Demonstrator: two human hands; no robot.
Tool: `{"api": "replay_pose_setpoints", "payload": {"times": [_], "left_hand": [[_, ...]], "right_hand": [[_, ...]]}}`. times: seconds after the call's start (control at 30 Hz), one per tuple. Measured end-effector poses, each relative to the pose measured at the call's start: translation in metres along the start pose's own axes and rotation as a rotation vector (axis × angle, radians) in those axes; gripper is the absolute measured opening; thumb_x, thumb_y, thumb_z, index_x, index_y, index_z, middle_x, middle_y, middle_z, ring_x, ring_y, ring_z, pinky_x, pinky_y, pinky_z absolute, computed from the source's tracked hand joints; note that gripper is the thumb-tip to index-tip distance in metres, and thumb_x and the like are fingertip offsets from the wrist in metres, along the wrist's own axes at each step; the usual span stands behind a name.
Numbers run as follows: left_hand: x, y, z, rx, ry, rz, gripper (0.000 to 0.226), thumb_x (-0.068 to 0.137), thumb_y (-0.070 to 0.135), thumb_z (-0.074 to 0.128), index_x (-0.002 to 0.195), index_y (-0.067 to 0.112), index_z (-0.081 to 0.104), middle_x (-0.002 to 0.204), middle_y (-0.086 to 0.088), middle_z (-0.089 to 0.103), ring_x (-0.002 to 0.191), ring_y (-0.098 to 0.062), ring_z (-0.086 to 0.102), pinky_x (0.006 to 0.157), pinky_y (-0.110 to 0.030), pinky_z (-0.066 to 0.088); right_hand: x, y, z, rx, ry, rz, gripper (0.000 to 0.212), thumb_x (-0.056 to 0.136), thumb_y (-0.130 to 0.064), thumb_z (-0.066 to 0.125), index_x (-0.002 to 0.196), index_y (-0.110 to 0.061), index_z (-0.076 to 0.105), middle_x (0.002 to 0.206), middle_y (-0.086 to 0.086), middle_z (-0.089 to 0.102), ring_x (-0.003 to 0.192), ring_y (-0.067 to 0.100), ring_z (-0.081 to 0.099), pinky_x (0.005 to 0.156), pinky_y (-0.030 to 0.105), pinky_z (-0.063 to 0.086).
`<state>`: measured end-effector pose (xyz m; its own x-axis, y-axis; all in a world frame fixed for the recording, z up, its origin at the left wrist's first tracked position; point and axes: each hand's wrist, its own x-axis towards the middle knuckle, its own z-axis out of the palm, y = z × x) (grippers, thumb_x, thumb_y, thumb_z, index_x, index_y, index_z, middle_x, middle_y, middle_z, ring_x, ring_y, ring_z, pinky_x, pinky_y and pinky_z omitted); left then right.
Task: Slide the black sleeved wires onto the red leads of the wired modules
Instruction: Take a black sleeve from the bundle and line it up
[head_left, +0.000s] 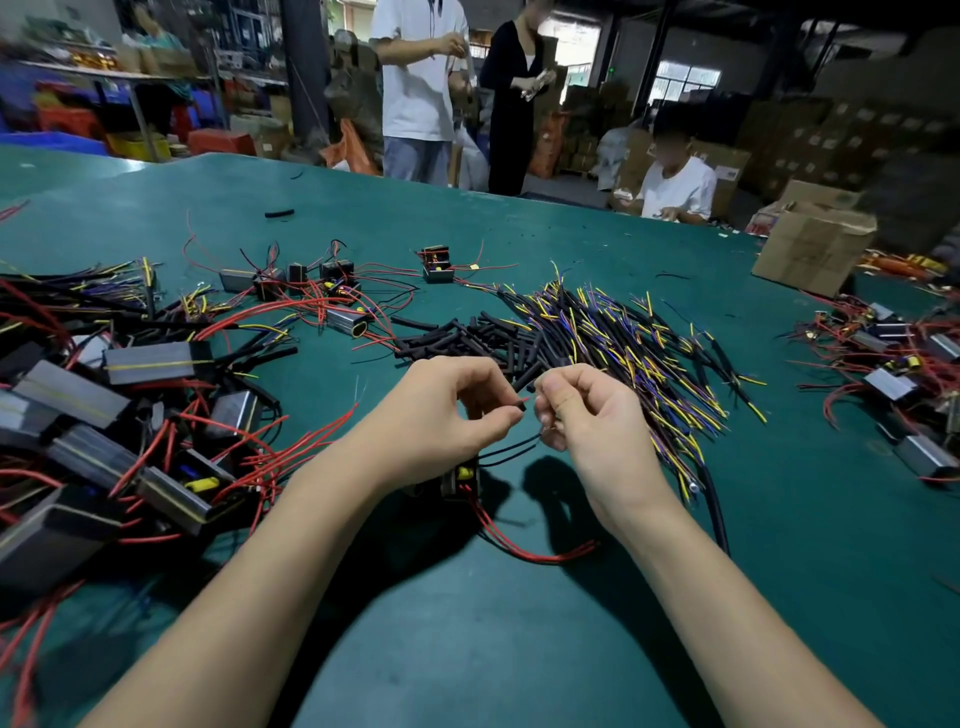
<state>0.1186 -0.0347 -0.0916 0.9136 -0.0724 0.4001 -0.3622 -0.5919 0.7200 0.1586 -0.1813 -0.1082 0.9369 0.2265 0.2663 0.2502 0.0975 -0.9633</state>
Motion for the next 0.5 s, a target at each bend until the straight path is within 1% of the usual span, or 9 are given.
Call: {"api": "replay_pose_setpoints", "payload": {"times": [0.07,0.13,0.17,0.23,0.27,0.33,0.4,0.47,0.5], "left_hand": [[0.000,-0.001,0.000,-0.009,0.012,-0.005,0.007,0.083,0.011,0.069,0.078,0.015,0.067,0.064,0.011,0.060,0.056,0.004,0.051,0.057,-0.006,0.035],[-0.001,0.000,0.000,-0.036,0.041,-0.006,0.008,0.082,0.007,0.069,0.077,0.012,0.067,0.062,0.012,0.059,0.051,0.007,0.049,0.054,-0.004,0.034],[-0.001,0.000,0.001,-0.058,0.054,-0.006,0.010,0.082,0.005,0.068,0.076,0.012,0.066,0.062,0.012,0.059,0.050,0.007,0.049,0.053,-0.003,0.034],[-0.001,-0.001,0.001,-0.092,0.069,-0.007,0.012,0.083,0.002,0.067,0.075,0.012,0.066,0.061,0.011,0.059,0.048,0.007,0.048,0.053,-0.004,0.034],[-0.002,-0.001,0.001,-0.098,0.072,-0.005,0.012,0.082,0.002,0.067,0.075,0.011,0.066,0.061,0.011,0.059,0.048,0.007,0.048,0.053,-0.004,0.033],[-0.002,-0.001,0.002,-0.095,0.072,0.003,0.011,0.082,0.003,0.068,0.074,0.010,0.067,0.060,0.012,0.059,0.047,0.007,0.048,0.052,-0.003,0.033],[-0.002,0.000,0.003,-0.080,0.070,0.009,0.008,0.081,0.003,0.068,0.074,0.008,0.068,0.059,0.011,0.059,0.046,0.006,0.047,0.050,-0.003,0.032],[-0.003,0.000,0.004,-0.056,0.065,0.019,0.007,0.081,0.003,0.068,0.075,0.007,0.067,0.060,0.011,0.058,0.044,0.007,0.047,0.048,-0.002,0.031],[-0.003,0.000,0.003,-0.040,0.054,0.024,0.007,0.081,0.004,0.068,0.075,0.006,0.066,0.060,0.011,0.058,0.044,0.008,0.046,0.048,-0.002,0.031]], "right_hand": [[0.000,0.001,0.001,0.030,0.005,0.020,0.022,0.096,-0.005,0.051,0.076,-0.009,0.058,0.058,-0.007,0.055,0.051,0.001,0.046,0.047,0.012,0.038],[0.002,-0.001,-0.002,0.069,-0.023,0.026,0.017,0.094,-0.008,0.055,0.078,-0.007,0.061,0.060,-0.006,0.058,0.053,0.004,0.047,0.048,0.014,0.039],[0.002,-0.002,-0.006,0.098,-0.056,0.041,0.015,0.093,-0.013,0.058,0.081,-0.006,0.063,0.064,-0.004,0.061,0.055,0.005,0.047,0.050,0.015,0.040],[0.003,-0.003,-0.012,0.118,-0.133,0.091,0.021,0.085,-0.025,0.065,0.087,-0.004,0.068,0.071,-0.001,0.065,0.058,0.007,0.048,0.054,0.017,0.042],[0.003,-0.003,-0.014,0.093,-0.167,0.102,0.021,0.083,-0.025,0.066,0.088,-0.005,0.069,0.072,0.000,0.065,0.059,0.007,0.049,0.054,0.017,0.042],[0.002,-0.002,-0.014,0.025,-0.189,0.081,0.010,0.085,-0.014,0.067,0.087,-0.005,0.070,0.067,0.000,0.063,0.055,0.006,0.048,0.052,0.016,0.039],[0.002,-0.001,-0.013,-0.041,-0.154,0.038,0.006,0.086,-0.008,0.067,0.084,-0.004,0.069,0.061,-0.004,0.060,0.052,0.004,0.047,0.051,0.015,0.038],[0.001,-0.001,-0.012,-0.088,-0.119,0.001,0.007,0.086,-0.007,0.067,0.080,-0.005,0.069,0.056,-0.008,0.058,0.049,0.002,0.046,0.050,0.014,0.038],[0.001,-0.001,-0.011,-0.092,-0.103,0.001,0.009,0.087,-0.006,0.066,0.078,-0.006,0.068,0.055,-0.008,0.057,0.048,0.002,0.045,0.050,0.014,0.038]]}}
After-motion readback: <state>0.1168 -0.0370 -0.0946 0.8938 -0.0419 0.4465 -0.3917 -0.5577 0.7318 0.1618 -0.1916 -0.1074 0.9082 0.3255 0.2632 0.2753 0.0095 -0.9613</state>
